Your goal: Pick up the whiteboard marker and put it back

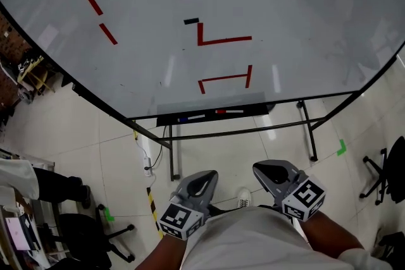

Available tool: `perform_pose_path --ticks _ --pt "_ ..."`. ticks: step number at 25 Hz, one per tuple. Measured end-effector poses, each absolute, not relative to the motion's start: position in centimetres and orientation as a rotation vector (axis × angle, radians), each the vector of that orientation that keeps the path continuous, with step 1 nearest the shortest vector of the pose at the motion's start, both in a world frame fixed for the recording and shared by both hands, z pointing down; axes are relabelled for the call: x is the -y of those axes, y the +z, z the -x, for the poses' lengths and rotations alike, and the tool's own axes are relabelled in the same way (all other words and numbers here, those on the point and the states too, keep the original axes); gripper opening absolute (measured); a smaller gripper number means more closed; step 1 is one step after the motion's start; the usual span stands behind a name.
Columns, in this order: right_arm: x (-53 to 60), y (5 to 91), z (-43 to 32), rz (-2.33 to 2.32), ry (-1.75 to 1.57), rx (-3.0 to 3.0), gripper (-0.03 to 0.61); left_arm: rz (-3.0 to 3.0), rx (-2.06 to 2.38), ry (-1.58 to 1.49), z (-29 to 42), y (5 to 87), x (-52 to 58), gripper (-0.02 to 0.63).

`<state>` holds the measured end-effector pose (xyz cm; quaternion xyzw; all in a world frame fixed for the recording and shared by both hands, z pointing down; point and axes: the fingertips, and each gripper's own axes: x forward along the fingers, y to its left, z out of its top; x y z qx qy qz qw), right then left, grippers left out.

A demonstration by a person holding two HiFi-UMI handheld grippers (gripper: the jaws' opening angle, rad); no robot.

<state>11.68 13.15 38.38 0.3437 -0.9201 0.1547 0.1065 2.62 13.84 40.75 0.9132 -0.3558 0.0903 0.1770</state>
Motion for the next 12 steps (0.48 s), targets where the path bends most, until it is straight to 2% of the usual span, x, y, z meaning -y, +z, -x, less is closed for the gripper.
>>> perform_pose_path --ticks 12 --pt "-15.1 39.1 -7.3 -1.13 0.521 2.657 0.0 -2.643 0.899 0.298 2.2 40.0 -14.1 0.017"
